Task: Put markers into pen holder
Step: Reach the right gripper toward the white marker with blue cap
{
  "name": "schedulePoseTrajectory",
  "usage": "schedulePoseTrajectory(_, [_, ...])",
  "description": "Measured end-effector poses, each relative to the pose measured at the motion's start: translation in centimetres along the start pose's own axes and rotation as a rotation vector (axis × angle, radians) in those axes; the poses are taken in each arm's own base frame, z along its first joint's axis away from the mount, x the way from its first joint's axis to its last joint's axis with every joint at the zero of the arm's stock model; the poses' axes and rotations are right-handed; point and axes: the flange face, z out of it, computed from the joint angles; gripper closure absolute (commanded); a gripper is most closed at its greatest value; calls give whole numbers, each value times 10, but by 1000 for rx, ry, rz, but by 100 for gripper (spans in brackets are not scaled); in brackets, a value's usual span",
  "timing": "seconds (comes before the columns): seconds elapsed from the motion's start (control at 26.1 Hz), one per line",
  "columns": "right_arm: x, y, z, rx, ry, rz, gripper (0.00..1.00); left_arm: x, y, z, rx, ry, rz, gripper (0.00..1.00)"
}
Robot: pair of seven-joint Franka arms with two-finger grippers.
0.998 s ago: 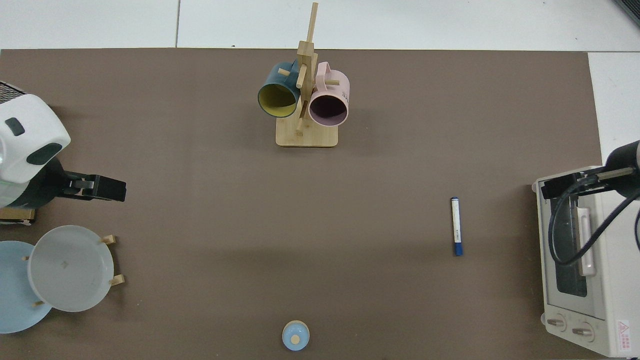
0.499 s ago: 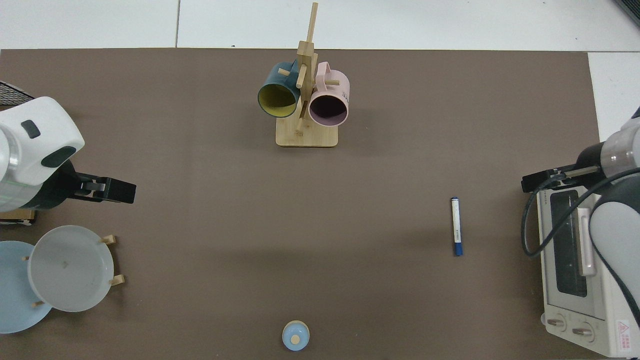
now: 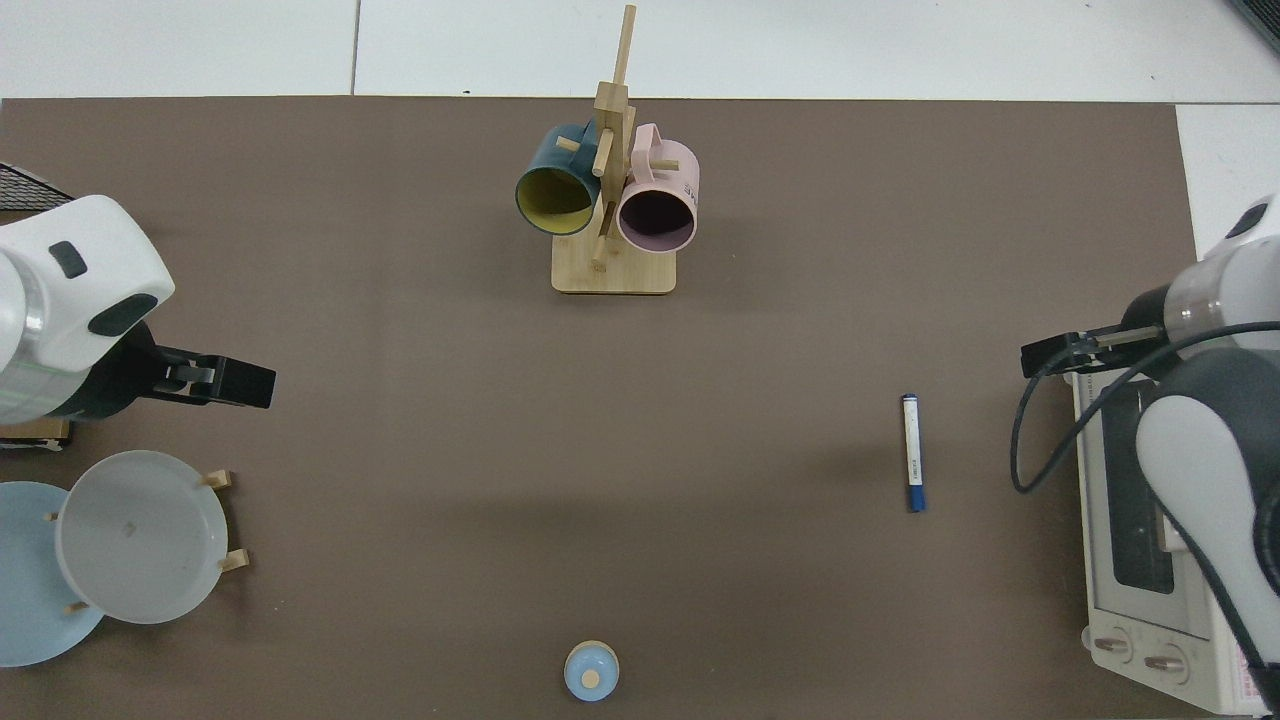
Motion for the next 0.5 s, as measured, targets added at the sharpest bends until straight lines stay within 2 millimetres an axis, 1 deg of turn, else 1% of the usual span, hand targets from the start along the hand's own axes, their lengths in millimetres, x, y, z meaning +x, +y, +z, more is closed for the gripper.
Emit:
schedulePoseTrajectory(0.12, [-1, 1, 28, -1, -3, 9, 0, 0, 2, 1, 0, 0, 69, 0])
schedulePoseTrajectory(0.27, [-7, 3, 64, 0, -8, 47, 0, 2, 8, 1, 1, 4, 162, 0])
schedulePoseTrajectory(0.5, [-18, -2, 105, -4, -45, 82, 0, 4, 24, 4, 2, 0, 467, 0])
